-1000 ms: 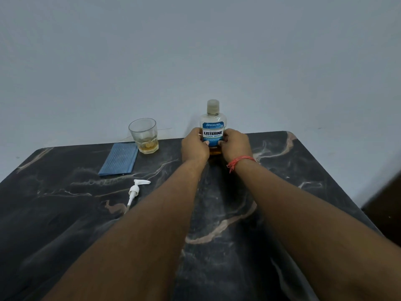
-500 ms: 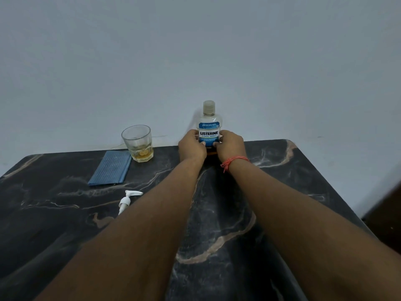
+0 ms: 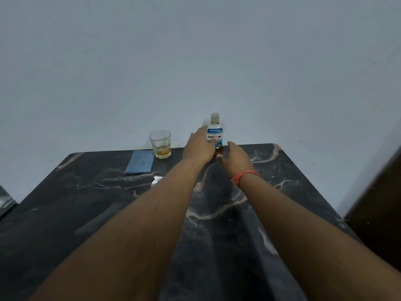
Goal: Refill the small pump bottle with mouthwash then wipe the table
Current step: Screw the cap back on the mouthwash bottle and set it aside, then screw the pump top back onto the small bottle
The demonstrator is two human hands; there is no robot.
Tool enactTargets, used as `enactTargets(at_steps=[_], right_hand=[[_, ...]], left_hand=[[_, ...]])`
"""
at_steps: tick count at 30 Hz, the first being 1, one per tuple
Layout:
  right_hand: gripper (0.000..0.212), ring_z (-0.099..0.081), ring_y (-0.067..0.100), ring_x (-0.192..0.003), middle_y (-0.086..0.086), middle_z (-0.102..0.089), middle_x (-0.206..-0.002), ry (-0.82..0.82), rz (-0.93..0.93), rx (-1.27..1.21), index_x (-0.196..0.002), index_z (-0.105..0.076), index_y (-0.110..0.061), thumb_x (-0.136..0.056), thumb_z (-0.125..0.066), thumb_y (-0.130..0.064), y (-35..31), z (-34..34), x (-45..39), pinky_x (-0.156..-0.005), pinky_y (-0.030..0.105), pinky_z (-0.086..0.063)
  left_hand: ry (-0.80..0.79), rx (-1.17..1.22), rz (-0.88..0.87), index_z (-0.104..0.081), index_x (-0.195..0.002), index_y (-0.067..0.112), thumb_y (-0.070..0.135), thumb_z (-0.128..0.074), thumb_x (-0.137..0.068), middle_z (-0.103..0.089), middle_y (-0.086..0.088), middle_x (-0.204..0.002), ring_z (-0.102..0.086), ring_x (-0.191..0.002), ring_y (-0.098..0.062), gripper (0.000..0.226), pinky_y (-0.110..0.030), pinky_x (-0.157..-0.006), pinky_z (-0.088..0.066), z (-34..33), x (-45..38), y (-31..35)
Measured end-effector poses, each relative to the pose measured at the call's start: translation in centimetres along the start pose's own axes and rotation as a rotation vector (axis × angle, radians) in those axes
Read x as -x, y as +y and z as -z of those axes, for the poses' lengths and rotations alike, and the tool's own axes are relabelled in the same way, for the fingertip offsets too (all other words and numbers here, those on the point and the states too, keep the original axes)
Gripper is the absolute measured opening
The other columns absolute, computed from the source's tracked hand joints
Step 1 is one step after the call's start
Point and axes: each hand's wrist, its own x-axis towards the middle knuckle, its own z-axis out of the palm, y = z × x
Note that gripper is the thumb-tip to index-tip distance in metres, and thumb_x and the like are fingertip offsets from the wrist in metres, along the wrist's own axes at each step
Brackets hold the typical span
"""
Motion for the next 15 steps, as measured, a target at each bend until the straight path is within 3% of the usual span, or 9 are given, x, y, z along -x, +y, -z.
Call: enactTargets(at_steps=[3,6,7,10,12,15], right_hand=[[0.032,-0.065,0.021,-0.097,0.002,-0.066,-0.112,-0.009,0.046,0.008,-0.114,-0.057,-0.03,-0.086,-0.056,-0.046,-0.1,-0.6,3.5,-0.086,0.042,-0.055],[0.022,-0.067,0.018,-0.088,0.0,-0.069,-0.102,-0.083,0.064,0.047,-0.098,-0.058,-0.035,-0.084,-0.046,-0.047,1.2,-2.5,5.8,-0.08,0.04,-0.057],[0.02,-0.067,0.02,-0.095,0.001,-0.068,-0.108,-0.089,0.078,0.049,-0.104,-0.06,-0.033,-0.087,-0.051,-0.041,0.5,-2.2,8.1,-0.084,0.04,-0.056],[0.054,-0.055,0.026,-0.125,0.008,-0.055,-0.14,-0.074,0.066,0.014,-0.143,-0.046,-0.017,-0.094,-0.061,-0.035,-1.7,-1.0,14.0,-0.105,0.042,-0.045],[0.062,-0.046,0.028,-0.135,0.011,-0.044,-0.15,-0.095,0.053,0.004,-0.149,-0.036,-0.012,-0.096,-0.058,-0.035,-2.5,-0.8,16.5,-0.111,0.04,-0.036],[0.055,-0.046,0.029,-0.134,0.013,-0.045,-0.148,-0.1,0.076,0.005,-0.145,-0.04,-0.01,-0.098,-0.057,-0.033,-3.3,-1.0,18.6,-0.109,0.038,-0.037]], left_hand=[[-0.068,0.029,-0.058,-0.039,-0.149,0.027,0.04,-0.05,-0.103,-0.048,-0.006,-0.144,-0.049,-0.131,-0.026,0.05,-0.032,-0.096,-0.036,1.8,5.8,1.0],[-0.134,-0.05,-0.106,-0.031,-0.155,0.025,0.041,-0.05,-0.103,-0.034,-0.005,-0.16,-0.031,-0.148,-0.024,0.058,-0.039,-0.115,-0.03,3.1,11.0,0.8],[-0.142,-0.085,-0.12,-0.028,-0.156,0.024,0.042,-0.05,-0.103,-0.03,-0.003,-0.163,-0.021,-0.152,-0.023,0.061,-0.041,-0.119,-0.025,3.6,12.3,0.3],[-0.113,-0.155,-0.144,-0.025,-0.158,0.026,0.047,-0.048,-0.102,-0.022,0.0,-0.167,-0.008,-0.155,-0.022,0.064,-0.046,-0.122,-0.018,6.2,14.8,-0.8],[-0.075,-0.164,-0.12,-0.024,-0.158,0.027,0.05,-0.046,-0.102,-0.02,0.0,-0.167,-0.006,-0.156,-0.022,0.064,-0.048,-0.122,-0.016,8.6,16.3,-1.7],[-0.008,-0.132,-0.058,-0.026,-0.158,0.027,0.052,-0.044,-0.102,-0.021,-0.003,-0.167,-0.007,-0.156,-0.023,0.064,-0.05,-0.122,-0.019,11.9,18.2,-4.1]])
